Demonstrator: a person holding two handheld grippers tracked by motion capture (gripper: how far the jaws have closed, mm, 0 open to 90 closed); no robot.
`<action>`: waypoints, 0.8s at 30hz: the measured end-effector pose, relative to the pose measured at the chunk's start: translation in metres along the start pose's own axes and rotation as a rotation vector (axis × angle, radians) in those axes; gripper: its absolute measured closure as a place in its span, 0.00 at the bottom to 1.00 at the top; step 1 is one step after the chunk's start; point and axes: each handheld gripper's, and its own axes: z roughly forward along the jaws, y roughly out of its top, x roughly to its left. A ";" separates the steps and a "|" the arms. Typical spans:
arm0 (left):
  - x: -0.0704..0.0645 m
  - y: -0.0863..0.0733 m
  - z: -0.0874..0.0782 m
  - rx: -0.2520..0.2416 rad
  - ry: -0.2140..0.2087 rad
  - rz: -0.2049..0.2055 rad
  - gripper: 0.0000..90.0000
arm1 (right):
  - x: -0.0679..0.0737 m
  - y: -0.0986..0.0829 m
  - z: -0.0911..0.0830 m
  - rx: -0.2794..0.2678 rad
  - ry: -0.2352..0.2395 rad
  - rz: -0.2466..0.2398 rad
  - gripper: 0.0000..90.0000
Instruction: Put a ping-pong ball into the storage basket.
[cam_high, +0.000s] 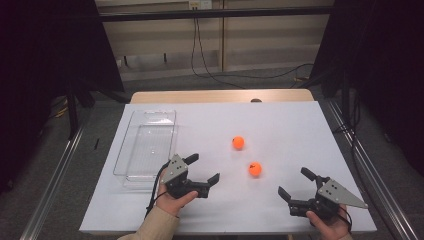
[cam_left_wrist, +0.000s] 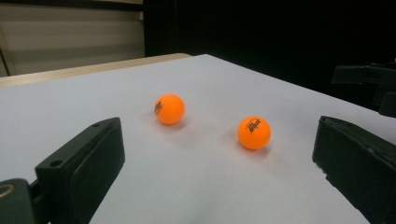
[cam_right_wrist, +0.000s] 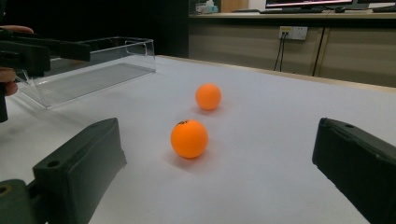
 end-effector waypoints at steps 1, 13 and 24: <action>-0.001 0.000 0.001 0.004 0.001 0.001 0.02 | 0.000 0.000 0.000 -0.001 0.001 -0.002 0.01; -0.002 0.001 0.006 0.008 -0.008 0.006 0.02 | -0.002 0.001 -0.001 -0.008 -0.003 0.005 0.01; -0.003 0.002 0.014 0.011 -0.015 0.002 0.02 | -0.002 0.000 0.000 -0.005 0.000 0.007 0.01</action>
